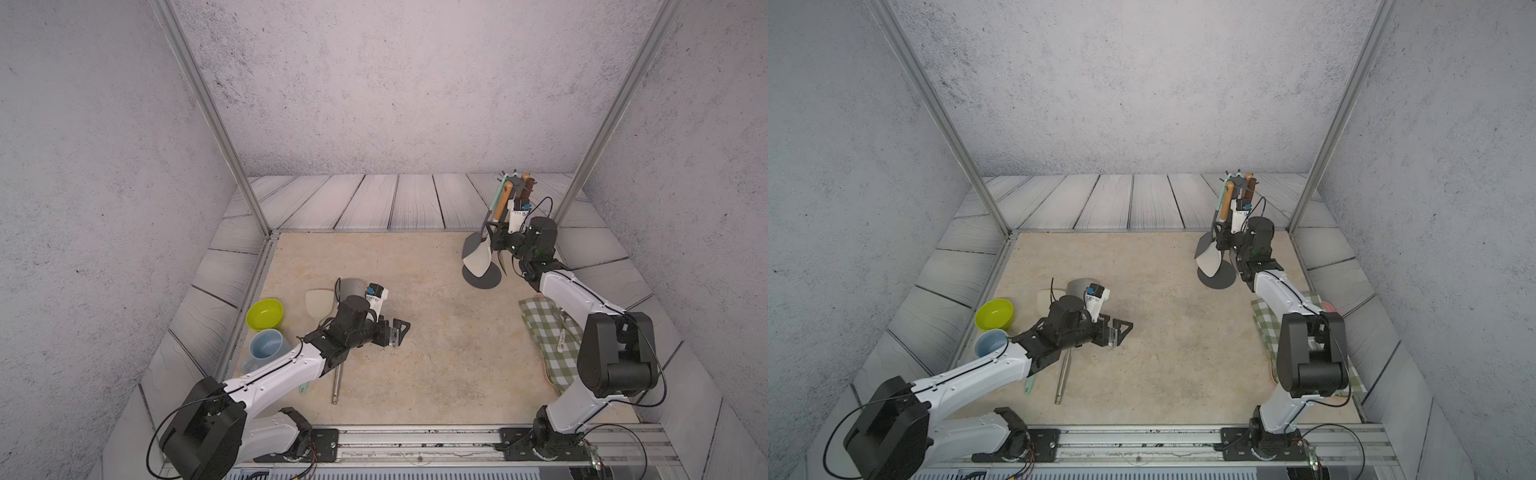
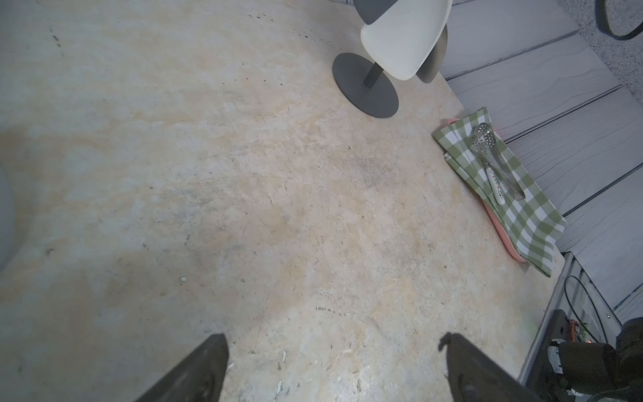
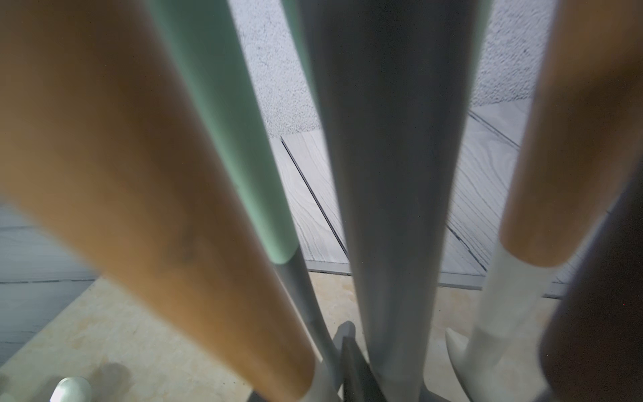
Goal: Take the spatula off the kitchen utensil rack
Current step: Take off the spatula from the rack.
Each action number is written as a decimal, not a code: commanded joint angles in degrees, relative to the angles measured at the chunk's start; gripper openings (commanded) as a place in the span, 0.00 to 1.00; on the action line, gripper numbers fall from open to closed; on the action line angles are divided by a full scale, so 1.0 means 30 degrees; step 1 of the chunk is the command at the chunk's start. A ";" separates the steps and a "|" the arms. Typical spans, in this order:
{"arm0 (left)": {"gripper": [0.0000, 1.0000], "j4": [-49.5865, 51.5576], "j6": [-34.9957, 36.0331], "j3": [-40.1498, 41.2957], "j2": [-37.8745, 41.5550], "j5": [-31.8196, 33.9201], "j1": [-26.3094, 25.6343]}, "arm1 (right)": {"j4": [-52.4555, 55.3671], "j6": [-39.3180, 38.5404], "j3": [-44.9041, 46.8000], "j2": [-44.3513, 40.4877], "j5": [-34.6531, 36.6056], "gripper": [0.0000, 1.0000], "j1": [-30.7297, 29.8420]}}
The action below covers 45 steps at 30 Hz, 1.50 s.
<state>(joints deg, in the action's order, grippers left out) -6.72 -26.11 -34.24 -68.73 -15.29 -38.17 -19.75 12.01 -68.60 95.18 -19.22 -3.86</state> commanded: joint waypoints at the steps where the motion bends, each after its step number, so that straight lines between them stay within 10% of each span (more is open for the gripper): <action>1: 0.99 -0.0308 0.0105 -0.0539 -0.0219 -0.0177 -0.0135 | 0.0284 0.0157 -0.0354 -0.0067 0.0222 0.16 -0.0032; 9: 0.99 -0.0424 0.0082 -0.0599 -0.0540 -0.0294 -0.0136 | 0.1044 -0.0752 0.0101 -0.1167 0.0351 0.00 -0.0049; 45: 0.99 -0.0429 0.0178 -0.0697 -0.0710 -0.0148 -0.0262 | 0.7098 -0.2160 0.0026 -0.5578 -0.4321 0.00 -0.0377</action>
<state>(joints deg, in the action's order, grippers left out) -7.14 -26.11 -34.89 -71.09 -15.86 -38.54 1.56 5.32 -66.89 81.03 -28.80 -4.45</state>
